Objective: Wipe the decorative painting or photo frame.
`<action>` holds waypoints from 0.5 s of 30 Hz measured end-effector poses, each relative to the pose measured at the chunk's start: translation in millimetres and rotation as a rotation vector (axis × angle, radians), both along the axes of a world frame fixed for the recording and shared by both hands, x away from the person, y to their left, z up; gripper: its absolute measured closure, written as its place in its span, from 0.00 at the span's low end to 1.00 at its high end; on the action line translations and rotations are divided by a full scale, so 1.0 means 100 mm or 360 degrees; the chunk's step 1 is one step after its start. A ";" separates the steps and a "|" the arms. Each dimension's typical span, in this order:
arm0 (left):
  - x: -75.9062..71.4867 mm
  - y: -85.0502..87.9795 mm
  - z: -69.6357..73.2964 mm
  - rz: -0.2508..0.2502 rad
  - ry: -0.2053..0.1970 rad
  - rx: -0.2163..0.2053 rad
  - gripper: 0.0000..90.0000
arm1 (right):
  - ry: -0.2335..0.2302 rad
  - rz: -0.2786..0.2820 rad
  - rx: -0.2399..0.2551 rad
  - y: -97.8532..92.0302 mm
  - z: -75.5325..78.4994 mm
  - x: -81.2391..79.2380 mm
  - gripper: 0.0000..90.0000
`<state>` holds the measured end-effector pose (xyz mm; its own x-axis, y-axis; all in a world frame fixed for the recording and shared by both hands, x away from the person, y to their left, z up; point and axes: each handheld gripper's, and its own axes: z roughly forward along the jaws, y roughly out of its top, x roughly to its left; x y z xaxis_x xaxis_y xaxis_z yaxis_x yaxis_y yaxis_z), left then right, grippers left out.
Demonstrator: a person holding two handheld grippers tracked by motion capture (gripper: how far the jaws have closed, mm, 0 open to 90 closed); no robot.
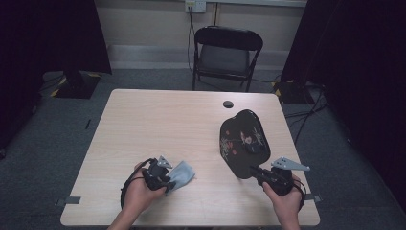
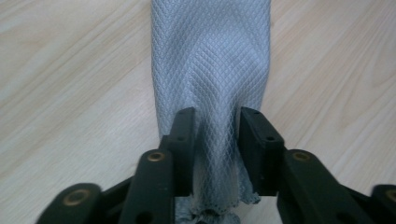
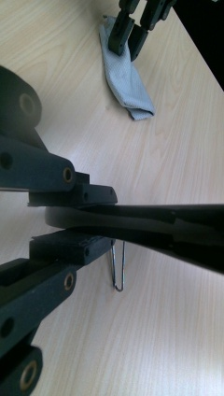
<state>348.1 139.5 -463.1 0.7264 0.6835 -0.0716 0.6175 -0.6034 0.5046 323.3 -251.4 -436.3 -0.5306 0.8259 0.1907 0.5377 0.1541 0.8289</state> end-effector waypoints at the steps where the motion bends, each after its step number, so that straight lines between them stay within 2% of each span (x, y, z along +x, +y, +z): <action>1: 0.00 0.00 0.01 -0.0008 -0.0007 0.0040 0.73 | -0.0003 0.0002 -0.0003 0.00 0.00 0.00 0.87; 2: 0.00 0.01 0.00 -0.0024 0.0005 0.0030 0.72 | -0.0001 0.0001 -0.0003 0.00 0.00 0.00 0.87; 6: -0.02 0.01 -0.02 -0.0013 -0.0058 0.0062 0.82 | -0.0005 -0.0005 -0.0007 0.00 0.00 0.00 0.87; 9: -0.02 -0.03 0.01 0.0005 -0.0014 0.0117 0.89 | -0.0010 -0.0007 -0.0009 0.01 0.00 -0.01 0.87; 11: 0.02 -0.04 0.04 0.0032 0.0101 0.0062 0.91 | -0.0009 -0.0008 -0.0004 0.01 0.00 0.00 0.87; 12: 0.03 -0.05 0.05 0.0036 0.0141 -0.0002 0.91 | -0.0008 -0.0008 -0.0006 0.01 0.00 0.00 0.87; 15: 0.06 -0.09 0.13 0.0010 0.0148 -0.0099 0.91 | -0.0008 -0.0003 -0.0012 0.01 0.00 -0.01 0.87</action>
